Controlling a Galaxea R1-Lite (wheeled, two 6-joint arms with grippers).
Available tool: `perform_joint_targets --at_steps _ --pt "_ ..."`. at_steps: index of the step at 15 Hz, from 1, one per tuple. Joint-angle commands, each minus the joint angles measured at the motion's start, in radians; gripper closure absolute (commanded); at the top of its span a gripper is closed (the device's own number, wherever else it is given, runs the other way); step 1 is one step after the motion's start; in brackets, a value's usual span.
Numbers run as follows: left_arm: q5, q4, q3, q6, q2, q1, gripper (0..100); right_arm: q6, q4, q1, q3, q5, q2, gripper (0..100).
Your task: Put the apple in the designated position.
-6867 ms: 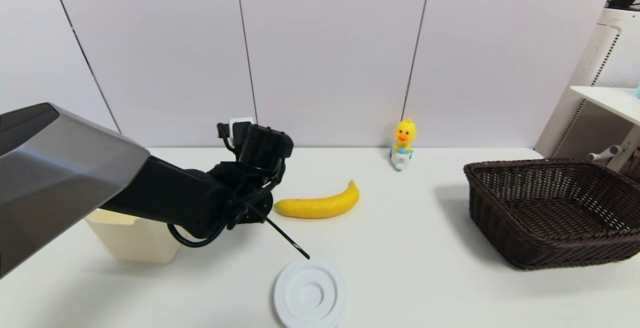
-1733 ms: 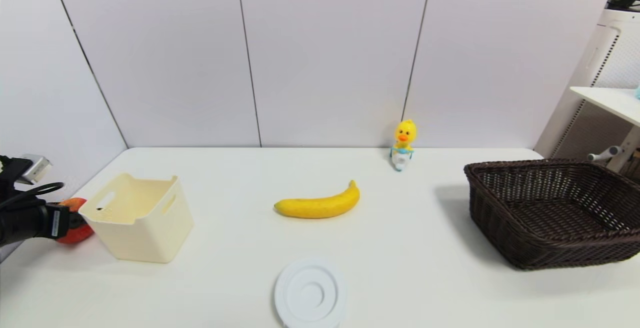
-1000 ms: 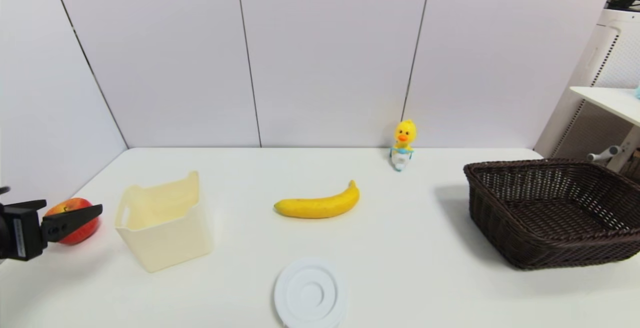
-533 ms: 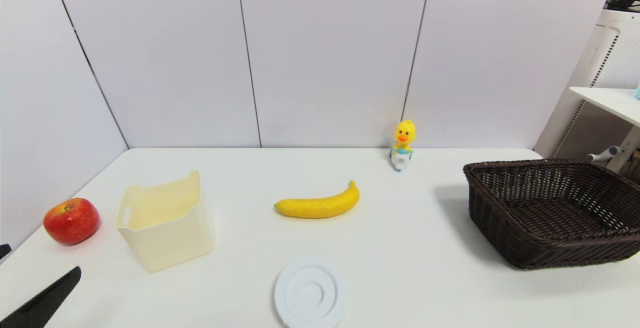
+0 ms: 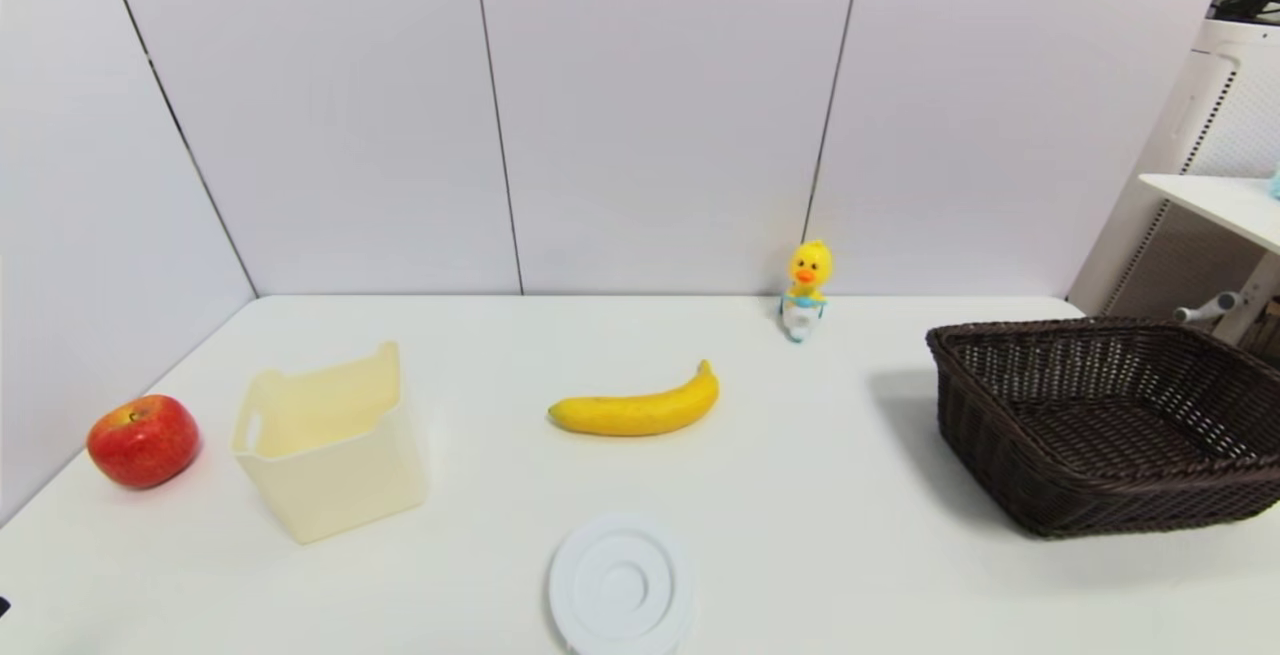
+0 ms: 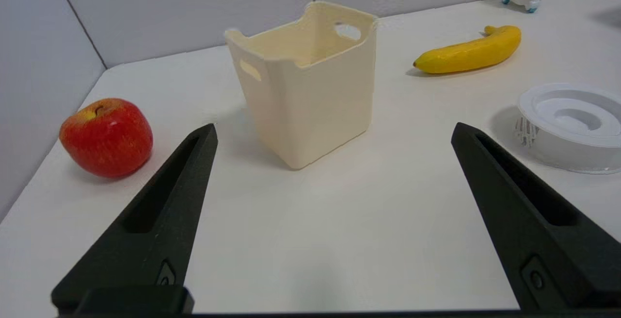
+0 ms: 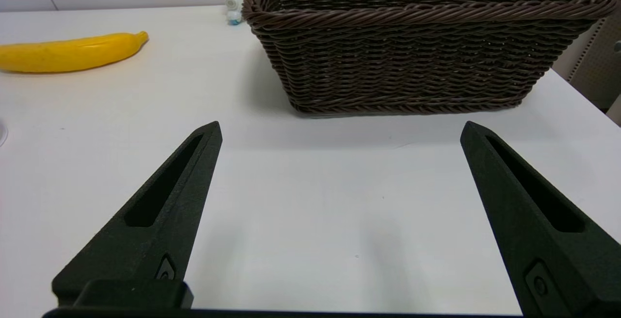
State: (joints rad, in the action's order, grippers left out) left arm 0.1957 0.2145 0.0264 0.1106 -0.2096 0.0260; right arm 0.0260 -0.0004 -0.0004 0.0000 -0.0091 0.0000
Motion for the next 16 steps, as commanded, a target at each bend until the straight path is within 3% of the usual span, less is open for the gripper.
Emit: perform_joint_targets --at_steps 1,5,8,16 --pt "-0.183 -0.219 -0.026 -0.049 0.210 -0.024 0 0.000 0.000 0.000 0.000 0.000 0.000 0" --pt "-0.176 -0.216 -0.026 -0.049 0.210 -0.024 0 0.000 0.000 0.000 0.000 0.000 0.000 0" --pt "-0.205 -0.211 -0.026 -0.169 0.210 -0.024 0 0.000 -0.001 0.000 0.000 0.000 0.000 0" --pt "-0.205 -0.211 -0.026 -0.170 0.210 -0.024 0 0.000 0.000 0.000 0.000 0.000 0.000 0"
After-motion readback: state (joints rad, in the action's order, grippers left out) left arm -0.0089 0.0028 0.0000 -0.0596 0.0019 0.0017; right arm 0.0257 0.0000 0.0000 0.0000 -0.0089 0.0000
